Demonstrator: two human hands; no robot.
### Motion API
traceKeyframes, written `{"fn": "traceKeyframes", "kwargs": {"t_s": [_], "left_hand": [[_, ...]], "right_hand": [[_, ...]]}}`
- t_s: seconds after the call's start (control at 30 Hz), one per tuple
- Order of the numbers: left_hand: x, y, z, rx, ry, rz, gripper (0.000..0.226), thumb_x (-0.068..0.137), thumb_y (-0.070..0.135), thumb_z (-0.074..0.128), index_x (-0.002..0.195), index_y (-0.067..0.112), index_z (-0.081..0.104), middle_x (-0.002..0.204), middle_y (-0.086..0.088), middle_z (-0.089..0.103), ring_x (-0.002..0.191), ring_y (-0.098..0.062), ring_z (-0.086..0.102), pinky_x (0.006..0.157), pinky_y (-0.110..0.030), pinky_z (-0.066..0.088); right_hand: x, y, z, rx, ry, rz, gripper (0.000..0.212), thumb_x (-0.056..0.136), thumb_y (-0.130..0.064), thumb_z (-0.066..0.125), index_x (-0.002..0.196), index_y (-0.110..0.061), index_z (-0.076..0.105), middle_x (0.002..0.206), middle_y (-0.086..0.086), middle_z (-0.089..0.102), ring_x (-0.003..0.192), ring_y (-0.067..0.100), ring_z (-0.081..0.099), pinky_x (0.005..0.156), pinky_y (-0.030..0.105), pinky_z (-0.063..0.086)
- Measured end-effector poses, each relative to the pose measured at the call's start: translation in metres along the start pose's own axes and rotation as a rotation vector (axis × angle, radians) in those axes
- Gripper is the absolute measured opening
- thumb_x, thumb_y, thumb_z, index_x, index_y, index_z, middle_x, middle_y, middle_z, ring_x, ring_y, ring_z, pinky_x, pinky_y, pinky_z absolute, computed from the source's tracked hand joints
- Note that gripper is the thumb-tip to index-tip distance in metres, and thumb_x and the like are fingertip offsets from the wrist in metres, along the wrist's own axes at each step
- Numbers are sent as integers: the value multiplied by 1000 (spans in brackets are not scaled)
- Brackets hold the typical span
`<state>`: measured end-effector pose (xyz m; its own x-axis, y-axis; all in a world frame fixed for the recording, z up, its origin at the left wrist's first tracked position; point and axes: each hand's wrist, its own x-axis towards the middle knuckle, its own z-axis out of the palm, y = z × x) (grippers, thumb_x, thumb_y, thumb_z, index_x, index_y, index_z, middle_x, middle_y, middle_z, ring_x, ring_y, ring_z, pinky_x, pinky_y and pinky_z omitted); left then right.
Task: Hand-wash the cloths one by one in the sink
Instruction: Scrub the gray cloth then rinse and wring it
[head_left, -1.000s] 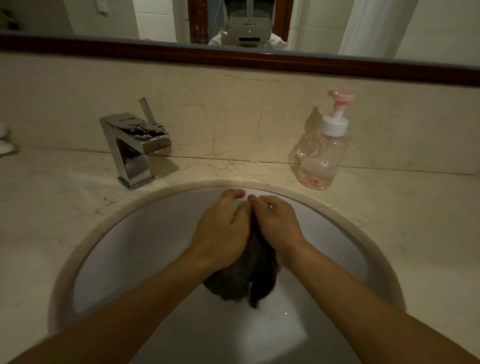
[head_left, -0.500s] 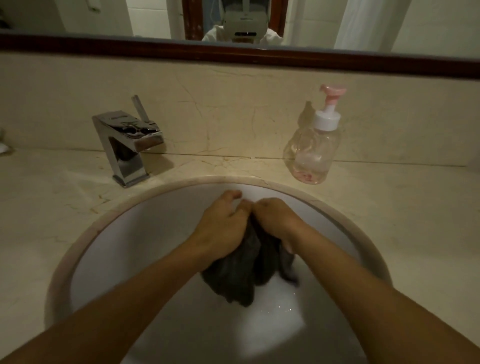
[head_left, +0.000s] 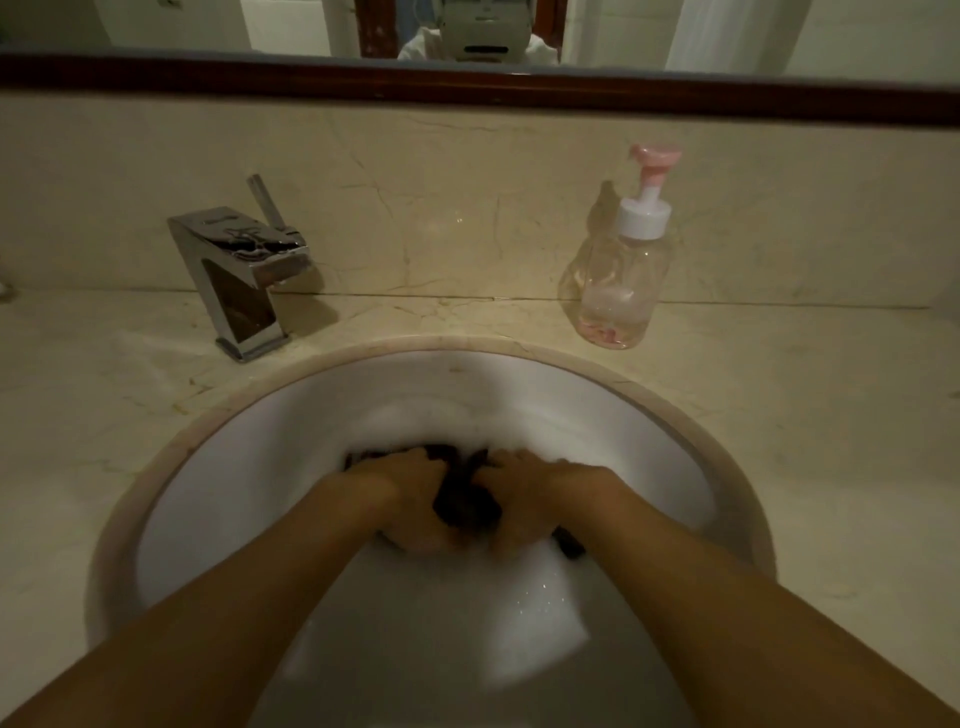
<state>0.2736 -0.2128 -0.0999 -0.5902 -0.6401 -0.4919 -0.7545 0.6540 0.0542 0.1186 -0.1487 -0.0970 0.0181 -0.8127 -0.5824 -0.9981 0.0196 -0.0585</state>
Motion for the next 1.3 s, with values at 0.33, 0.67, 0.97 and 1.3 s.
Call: {"fn": "traceKeyframes", "kwargs": {"t_s": [0.33,0.67,0.97,1.3], "left_hand": [[3,-15,12,2,4,-16,86,76,68,71,148,31,41,148,5,49,133,-22,50,106,-36,41],[-5,22,-21,-936,510,45,24,103,46,45,105,24,56,106,3,63,94,-15,61,78,-31,44],[-6,-2,-33,-1170,819,-77,23,107,38,40,115,23,55,109,7,58,97,-7,58,76,-22,43],[-23,39,-33,-1171,807,11,42,107,39,38,148,29,44,145,12,46,134,-9,42,114,-28,31]], "right_hand": [[23,-15,6,259,343,25,39,105,-35,52,137,-14,54,138,12,57,126,35,54,105,45,41],[3,7,-31,1037,649,124,27,106,-17,39,90,-6,58,91,13,60,87,30,57,91,48,52],[-38,-71,-24,1407,681,-129,32,96,-51,64,117,-27,60,106,-5,69,96,14,68,84,31,58],[-23,-36,-29,1430,708,96,30,104,-41,53,101,-16,69,94,6,72,89,23,70,73,30,56]]}}
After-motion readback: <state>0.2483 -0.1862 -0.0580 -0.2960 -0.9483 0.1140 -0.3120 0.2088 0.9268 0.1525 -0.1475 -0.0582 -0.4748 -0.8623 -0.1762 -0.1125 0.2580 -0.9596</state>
